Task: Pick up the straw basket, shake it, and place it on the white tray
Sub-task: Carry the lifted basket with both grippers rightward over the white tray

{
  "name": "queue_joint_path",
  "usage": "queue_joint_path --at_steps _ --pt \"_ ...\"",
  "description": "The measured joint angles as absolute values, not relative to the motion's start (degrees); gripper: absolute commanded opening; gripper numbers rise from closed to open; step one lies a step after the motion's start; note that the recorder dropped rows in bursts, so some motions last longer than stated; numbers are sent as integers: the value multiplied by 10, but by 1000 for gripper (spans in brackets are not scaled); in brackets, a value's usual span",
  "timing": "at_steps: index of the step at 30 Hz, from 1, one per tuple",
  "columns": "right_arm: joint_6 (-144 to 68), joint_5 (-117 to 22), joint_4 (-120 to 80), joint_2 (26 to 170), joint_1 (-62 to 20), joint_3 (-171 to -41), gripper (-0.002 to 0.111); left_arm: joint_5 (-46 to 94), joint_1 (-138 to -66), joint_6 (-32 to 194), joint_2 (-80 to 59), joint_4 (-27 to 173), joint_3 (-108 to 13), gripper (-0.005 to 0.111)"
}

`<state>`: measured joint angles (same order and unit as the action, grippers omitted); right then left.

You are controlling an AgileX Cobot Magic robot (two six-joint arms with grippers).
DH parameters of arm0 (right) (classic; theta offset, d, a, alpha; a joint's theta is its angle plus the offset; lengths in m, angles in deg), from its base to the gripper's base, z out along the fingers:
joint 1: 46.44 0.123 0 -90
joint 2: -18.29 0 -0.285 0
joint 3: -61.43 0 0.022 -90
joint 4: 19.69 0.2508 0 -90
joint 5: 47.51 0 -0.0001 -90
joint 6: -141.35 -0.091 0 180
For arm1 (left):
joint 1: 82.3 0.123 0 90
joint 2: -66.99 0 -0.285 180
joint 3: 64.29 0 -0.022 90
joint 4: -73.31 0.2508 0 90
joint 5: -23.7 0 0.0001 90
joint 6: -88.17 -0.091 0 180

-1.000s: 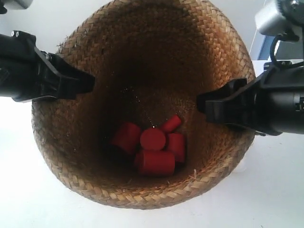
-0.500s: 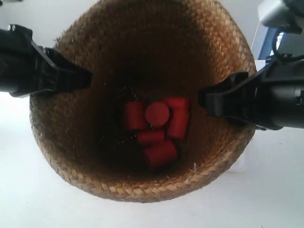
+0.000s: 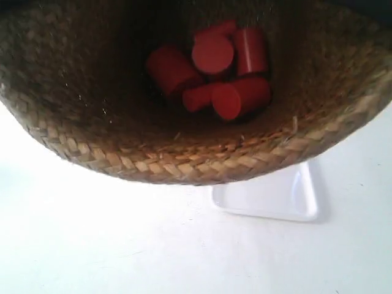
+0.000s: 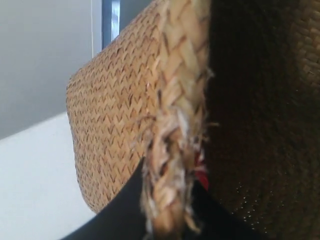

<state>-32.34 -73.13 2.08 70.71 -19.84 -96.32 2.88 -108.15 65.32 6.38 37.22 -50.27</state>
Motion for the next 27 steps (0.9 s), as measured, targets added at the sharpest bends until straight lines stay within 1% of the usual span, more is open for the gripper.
queue_joint_path --at_steps 3,7,21,25,27 --pt "-401 -713 -34 724 -198 -917 0 55 -1083 672 47 373 -458 0" --pt "-437 -744 -60 781 -198 -879 0 37 -1083 691 -12 395 -418 0" --pt "-446 -735 -63 782 -198 -874 0 45 -1083 696 -11 399 -416 0" --pt "-409 -781 -26 766 -197 -930 0 4 -1083 679 7 365 -457 0" --pt "-357 -779 -10 733 -192 -967 0 -8 -1083 648 36 348 -488 0"
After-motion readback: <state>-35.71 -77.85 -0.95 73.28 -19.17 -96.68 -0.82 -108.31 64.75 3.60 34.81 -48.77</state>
